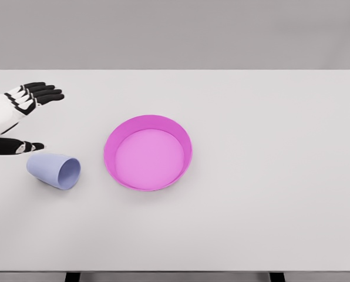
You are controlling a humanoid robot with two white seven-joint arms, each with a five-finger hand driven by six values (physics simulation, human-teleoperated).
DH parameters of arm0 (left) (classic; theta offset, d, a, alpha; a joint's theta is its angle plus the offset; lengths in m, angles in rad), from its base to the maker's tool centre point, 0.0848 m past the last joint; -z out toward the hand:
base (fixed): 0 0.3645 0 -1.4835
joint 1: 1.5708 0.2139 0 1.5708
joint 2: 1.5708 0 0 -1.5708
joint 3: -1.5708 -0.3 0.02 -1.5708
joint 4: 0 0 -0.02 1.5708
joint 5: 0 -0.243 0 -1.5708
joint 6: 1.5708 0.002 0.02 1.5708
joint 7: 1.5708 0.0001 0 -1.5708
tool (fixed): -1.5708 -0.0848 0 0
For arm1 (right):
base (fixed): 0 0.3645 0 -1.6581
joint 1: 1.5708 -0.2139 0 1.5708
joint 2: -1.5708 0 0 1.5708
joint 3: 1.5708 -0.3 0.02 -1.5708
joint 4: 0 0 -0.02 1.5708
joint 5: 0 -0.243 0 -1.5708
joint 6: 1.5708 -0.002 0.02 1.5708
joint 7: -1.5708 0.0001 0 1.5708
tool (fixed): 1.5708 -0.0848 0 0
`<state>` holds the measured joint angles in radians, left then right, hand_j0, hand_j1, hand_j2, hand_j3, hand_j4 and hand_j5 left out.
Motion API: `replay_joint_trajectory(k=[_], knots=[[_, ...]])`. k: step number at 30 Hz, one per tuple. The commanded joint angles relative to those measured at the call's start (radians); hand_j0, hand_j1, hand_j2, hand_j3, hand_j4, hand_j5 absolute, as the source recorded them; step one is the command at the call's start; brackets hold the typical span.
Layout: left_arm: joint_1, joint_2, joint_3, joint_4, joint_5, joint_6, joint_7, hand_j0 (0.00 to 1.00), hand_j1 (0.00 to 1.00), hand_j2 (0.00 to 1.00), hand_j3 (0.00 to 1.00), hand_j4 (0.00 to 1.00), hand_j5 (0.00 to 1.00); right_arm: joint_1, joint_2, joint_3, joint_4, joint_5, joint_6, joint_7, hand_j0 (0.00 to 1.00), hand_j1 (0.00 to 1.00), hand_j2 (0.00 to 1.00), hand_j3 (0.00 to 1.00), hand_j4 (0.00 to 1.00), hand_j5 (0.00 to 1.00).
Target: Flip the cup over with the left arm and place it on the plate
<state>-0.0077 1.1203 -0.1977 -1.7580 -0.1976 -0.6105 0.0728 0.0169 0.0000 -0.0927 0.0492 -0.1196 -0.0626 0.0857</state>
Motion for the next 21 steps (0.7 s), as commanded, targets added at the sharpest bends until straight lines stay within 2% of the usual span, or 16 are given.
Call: replay_joint_trajectory(k=[1, 9, 16, 21], knots=[[0.000, 0.050, 0.000, -0.003, 0.006, 0.000, 0.001, 1.00, 1.00, 1.00, 1.00, 1.00, 1.00, 0.000, 0.000, 0.001, 0.000, 0.000, 0.000, 0.000, 1.00, 1.00, 1.00, 1.00, 1.00, 1.00], [0.005, 0.081, -0.023, -0.014, 0.004, 0.000, 0.001, 1.00, 1.00, 1.00, 1.00, 1.00, 1.00, 0.000, 0.000, 0.001, 0.000, 0.000, 0.000, 0.000, 1.00, 1.00, 1.00, 1.00, 1.00, 1.00], [0.057, 0.127, -0.057, -0.034, 0.003, 0.000, 0.001, 1.00, 1.00, 1.00, 1.00, 1.00, 1.00, 0.000, 0.000, 0.001, 0.000, 0.000, 0.000, 0.000, 1.00, 1.00, 1.00, 1.00, 1.00, 1.00], [0.058, 0.145, -0.103, -0.038, 0.012, 0.000, 0.001, 1.00, 1.00, 1.00, 1.00, 1.00, 1.00, 0.000, 0.000, 0.001, 0.000, 0.000, 0.000, 0.000, 1.00, 1.00, 1.00, 1.00, 1.00, 1.00]])
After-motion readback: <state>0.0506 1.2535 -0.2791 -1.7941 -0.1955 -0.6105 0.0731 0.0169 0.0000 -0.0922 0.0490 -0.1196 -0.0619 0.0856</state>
